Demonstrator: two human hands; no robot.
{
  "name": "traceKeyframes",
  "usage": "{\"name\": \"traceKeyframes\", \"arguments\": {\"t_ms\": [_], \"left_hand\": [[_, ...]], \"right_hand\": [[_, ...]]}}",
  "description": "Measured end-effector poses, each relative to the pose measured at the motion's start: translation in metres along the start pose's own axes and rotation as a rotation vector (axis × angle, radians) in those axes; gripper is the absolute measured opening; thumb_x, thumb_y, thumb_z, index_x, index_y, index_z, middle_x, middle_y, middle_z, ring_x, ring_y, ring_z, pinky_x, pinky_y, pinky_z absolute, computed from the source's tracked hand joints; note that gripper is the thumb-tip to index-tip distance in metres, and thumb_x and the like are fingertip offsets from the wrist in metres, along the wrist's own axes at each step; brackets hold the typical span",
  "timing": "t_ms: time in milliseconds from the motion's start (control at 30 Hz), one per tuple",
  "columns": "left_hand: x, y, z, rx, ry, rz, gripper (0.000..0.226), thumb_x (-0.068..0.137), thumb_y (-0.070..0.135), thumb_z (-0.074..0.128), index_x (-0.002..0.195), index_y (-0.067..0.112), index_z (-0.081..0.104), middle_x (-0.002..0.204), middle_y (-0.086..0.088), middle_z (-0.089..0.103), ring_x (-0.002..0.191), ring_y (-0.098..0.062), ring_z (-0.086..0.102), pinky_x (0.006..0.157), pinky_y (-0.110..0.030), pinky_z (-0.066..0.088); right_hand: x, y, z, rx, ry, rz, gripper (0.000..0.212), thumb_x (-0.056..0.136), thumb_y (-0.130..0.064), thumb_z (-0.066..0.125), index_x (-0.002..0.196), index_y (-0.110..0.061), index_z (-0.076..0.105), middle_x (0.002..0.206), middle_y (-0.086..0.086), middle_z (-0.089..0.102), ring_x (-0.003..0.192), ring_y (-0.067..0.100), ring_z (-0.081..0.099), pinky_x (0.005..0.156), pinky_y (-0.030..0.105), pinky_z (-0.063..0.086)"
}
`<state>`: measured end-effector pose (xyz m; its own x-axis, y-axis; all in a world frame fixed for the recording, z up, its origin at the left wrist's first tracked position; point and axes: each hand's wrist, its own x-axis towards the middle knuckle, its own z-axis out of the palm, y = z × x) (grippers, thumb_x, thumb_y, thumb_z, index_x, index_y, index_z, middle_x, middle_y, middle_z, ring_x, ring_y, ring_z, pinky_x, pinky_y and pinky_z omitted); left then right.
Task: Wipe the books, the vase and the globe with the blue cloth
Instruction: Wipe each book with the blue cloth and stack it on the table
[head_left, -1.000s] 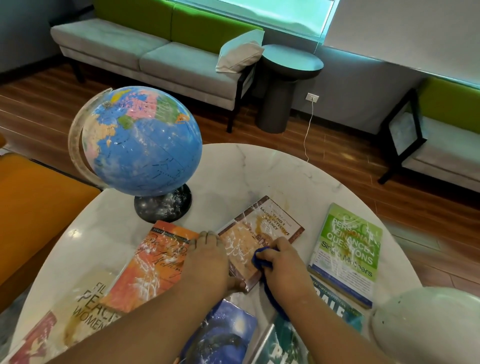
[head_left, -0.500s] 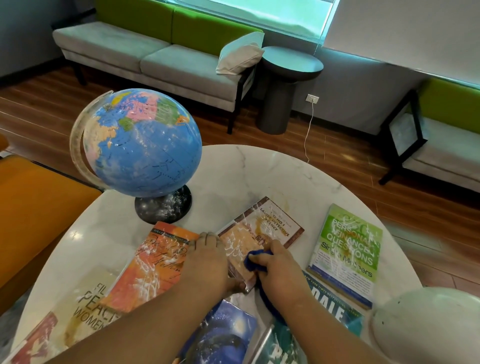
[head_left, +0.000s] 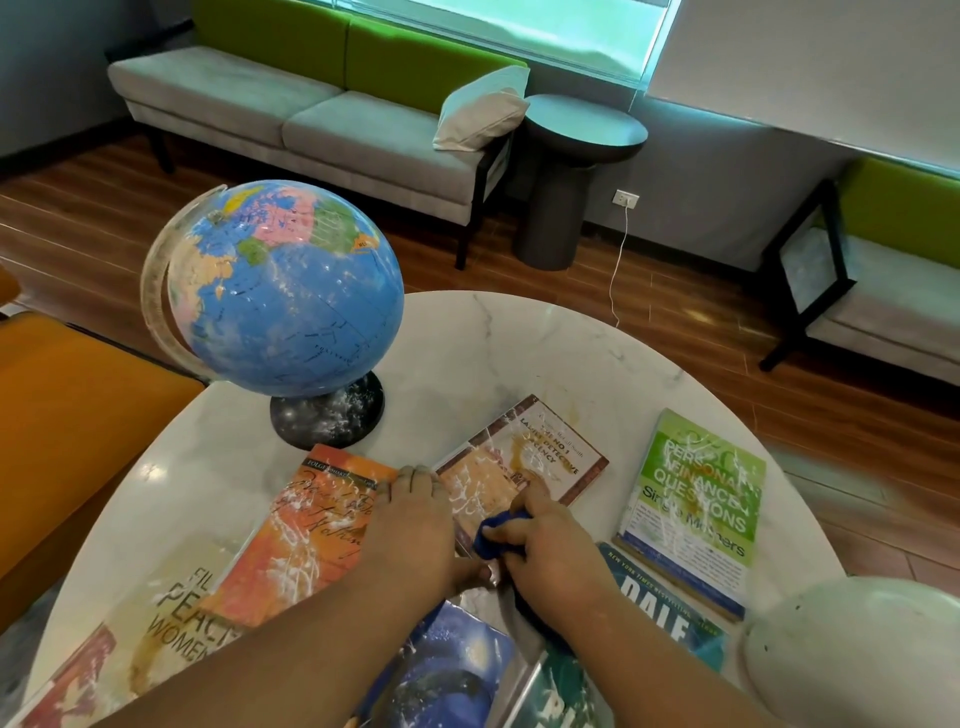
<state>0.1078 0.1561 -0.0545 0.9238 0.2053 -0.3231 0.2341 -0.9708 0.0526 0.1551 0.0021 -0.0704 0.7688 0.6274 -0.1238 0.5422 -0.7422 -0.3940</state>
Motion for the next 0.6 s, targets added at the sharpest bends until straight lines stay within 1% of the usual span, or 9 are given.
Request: {"name": "traceKeyframes", "arguments": {"t_ms": [67,100,133,233,300,367,500,533,600], "left_hand": [[0.000,0.001,-0.001,0.000,-0.008,0.003,0.123,0.066,0.084,0.052,0.151,0.006,0.009,0.157,-0.012,0.013,0.145,-0.030,0.011,0.119,-0.046,0.011],[0.000,0.001,-0.001,0.000,-0.013,0.003,0.123,0.066,0.084,0.052,0.151,0.006,0.008,0.157,-0.012,0.013,0.145,-0.029,0.011,0.119,-0.046,0.011],[0.000,0.002,-0.001,-0.001,-0.014,0.000,0.123,0.066,0.084,0.051,0.151,0.006,0.008,0.157,-0.012,0.012,0.145,-0.029,0.011,0.119,-0.046,0.011],[0.001,0.001,0.001,-0.001,0.002,-0.005,0.119,0.069,0.081,0.052,0.150,0.005,0.011,0.156,-0.014,0.014,0.145,-0.030,0.012,0.119,-0.047,0.012],[0.001,0.001,0.001,0.005,0.002,0.000,0.120,0.068,0.082,0.052,0.150,0.005,0.010,0.156,-0.015,0.013,0.145,-0.030,0.011,0.119,-0.047,0.012],[0.000,0.002,0.001,0.006,0.002,0.004,0.120,0.068,0.082,0.052,0.150,0.005,0.010,0.157,-0.015,0.013,0.145,-0.030,0.011,0.119,-0.047,0.012],[0.001,0.001,0.001,-0.009,-0.001,0.000,0.119,0.068,0.081,0.053,0.150,0.006,0.010,0.157,-0.013,0.012,0.145,-0.029,0.010,0.119,-0.047,0.011],[0.001,0.001,0.001,-0.008,-0.005,0.000,0.121,0.067,0.082,0.052,0.150,0.006,0.010,0.157,-0.013,0.012,0.145,-0.029,0.010,0.119,-0.047,0.010],[0.001,0.002,0.001,0.006,-0.008,0.000,0.124,0.066,0.085,0.050,0.150,0.005,0.009,0.157,-0.013,0.012,0.145,-0.030,0.010,0.119,-0.048,0.011]], "right_hand": [[0.004,0.003,-0.001,0.004,0.059,0.109,0.031,0.089,-0.025,0.060,0.120,-0.026,0.063,0.115,-0.004,0.044,0.104,0.016,0.047,0.082,0.020,0.039],[0.004,0.001,-0.001,0.003,0.065,0.124,0.031,0.088,-0.024,0.060,0.120,-0.026,0.062,0.114,-0.004,0.043,0.103,0.015,0.047,0.080,0.019,0.038],[0.003,-0.003,-0.001,-0.013,0.035,0.088,0.031,0.089,-0.025,0.060,0.119,-0.026,0.063,0.115,-0.005,0.042,0.105,0.015,0.045,0.081,0.019,0.037],[-0.002,-0.010,0.000,-0.013,-0.038,-0.066,0.032,0.092,-0.026,0.057,0.123,-0.032,0.063,0.125,-0.006,0.039,0.112,0.017,0.040,0.093,0.024,0.038],[0.003,-0.009,-0.003,-0.015,-0.014,-0.020,0.032,0.093,-0.025,0.057,0.123,-0.033,0.063,0.127,-0.004,0.040,0.115,0.018,0.042,0.095,0.024,0.038],[0.006,-0.008,-0.003,-0.012,0.019,0.035,0.031,0.093,-0.024,0.057,0.122,-0.030,0.064,0.126,-0.003,0.041,0.113,0.019,0.043,0.093,0.024,0.039],[-0.002,-0.010,0.000,0.021,-0.041,-0.060,0.032,0.092,-0.027,0.058,0.123,-0.031,0.064,0.123,-0.004,0.041,0.110,0.017,0.042,0.093,0.022,0.038],[-0.001,-0.009,-0.001,0.036,-0.024,-0.041,0.031,0.092,-0.026,0.058,0.122,-0.032,0.064,0.122,-0.005,0.041,0.109,0.016,0.044,0.093,0.021,0.038],[0.006,-0.003,-0.003,0.047,0.060,0.080,0.029,0.092,-0.027,0.059,0.120,-0.029,0.065,0.120,-0.005,0.043,0.107,0.016,0.048,0.089,0.019,0.039]]}}
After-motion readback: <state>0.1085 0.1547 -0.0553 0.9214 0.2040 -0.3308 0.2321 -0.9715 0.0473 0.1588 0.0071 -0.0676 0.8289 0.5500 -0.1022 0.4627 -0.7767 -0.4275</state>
